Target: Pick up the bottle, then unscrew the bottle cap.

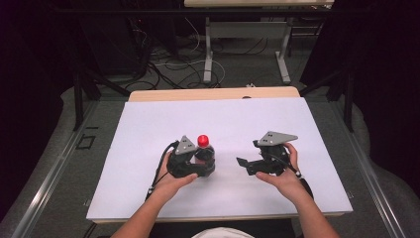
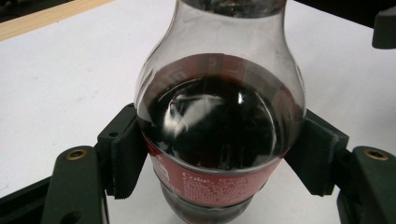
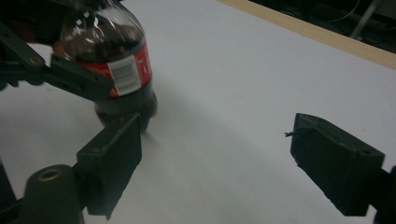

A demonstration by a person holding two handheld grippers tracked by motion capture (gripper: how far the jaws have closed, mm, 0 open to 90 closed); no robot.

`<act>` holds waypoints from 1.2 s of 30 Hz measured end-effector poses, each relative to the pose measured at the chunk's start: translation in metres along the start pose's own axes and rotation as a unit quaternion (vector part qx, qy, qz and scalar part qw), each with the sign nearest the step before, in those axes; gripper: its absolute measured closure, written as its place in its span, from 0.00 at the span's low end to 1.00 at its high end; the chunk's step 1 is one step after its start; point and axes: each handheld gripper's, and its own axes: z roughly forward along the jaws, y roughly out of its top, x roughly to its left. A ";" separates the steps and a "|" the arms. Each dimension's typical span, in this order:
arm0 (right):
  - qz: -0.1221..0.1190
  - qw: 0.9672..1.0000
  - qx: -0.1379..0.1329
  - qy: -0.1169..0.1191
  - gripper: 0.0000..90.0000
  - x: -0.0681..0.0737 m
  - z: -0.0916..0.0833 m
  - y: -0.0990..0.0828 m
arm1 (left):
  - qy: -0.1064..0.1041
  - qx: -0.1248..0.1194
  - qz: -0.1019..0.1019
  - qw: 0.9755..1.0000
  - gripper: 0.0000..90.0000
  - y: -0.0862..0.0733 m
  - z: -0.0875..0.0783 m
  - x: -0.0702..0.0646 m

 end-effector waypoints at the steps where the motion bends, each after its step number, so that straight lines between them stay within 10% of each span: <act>1: -0.002 1.000 -0.001 0.003 0.22 0.001 0.001 0.003 | -0.004 0.000 -0.001 1.000 0.33 0.000 0.000 0.000; 11: -0.027 0.999 -0.023 0.035 0.27 0.015 0.003 0.030 | -0.010 -0.003 0.001 1.000 0.33 0.000 -0.002 -0.002; 36: -0.045 0.994 0.033 0.091 0.38 0.036 0.013 0.069 | -0.025 0.009 0.009 1.000 0.33 -0.002 0.005 -0.010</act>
